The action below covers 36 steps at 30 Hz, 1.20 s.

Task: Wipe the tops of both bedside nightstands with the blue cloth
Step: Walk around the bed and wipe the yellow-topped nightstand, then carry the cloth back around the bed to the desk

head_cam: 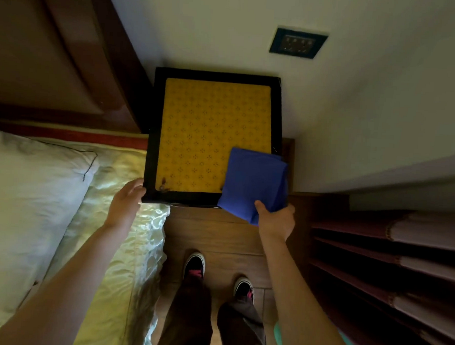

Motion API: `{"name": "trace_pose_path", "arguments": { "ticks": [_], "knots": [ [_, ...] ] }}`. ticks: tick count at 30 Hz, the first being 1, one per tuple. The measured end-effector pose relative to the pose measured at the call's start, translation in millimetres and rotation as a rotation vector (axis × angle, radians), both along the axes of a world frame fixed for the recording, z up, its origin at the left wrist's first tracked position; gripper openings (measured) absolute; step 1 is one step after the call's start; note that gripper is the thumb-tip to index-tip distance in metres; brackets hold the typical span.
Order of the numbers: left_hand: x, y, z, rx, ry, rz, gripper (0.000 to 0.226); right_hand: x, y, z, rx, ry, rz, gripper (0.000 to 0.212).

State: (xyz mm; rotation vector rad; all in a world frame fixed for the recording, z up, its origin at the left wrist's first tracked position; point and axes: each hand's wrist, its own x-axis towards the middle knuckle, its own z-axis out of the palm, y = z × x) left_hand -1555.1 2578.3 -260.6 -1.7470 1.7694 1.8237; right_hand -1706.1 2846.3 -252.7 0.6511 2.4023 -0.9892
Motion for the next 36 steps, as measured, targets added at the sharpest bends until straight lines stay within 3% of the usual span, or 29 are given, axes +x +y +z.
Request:
{"name": "trace_pose_path", "arguments": {
  "ticks": [4,7,10,14,18,21,26,30,36],
  "knots": [
    [26,21,51,0.057,0.011,0.082,0.035,-5,14,29,-0.223,-0.219,-0.144,0.043],
    [49,37,95,0.128,0.042,0.09,0.037,-3,21,67,-0.413,-0.28,-0.072,0.015],
    [76,56,144,0.075,0.084,0.083,0.036,1,26,117,-0.478,-0.241,0.089,0.027],
    [110,85,221,-0.072,0.188,0.06,0.031,25,39,201,-0.532,-0.125,0.341,0.018],
    [152,120,280,-0.225,0.243,0.082,0.024,59,64,272,-0.521,0.031,0.636,0.027],
    [189,159,299,-0.299,0.252,0.138,0.021,84,85,304,-0.525,0.106,0.75,0.007],
    [259,249,294,-0.298,0.159,0.292,0.02,116,117,298,-0.406,0.05,0.906,0.013],
    [312,323,278,-0.249,0.058,0.465,0.018,142,134,276,-0.364,-0.016,0.99,0.04],
    [385,409,268,-0.259,0.006,0.83,0.017,203,121,275,-0.416,-0.131,1.289,0.015]
  ]
}}
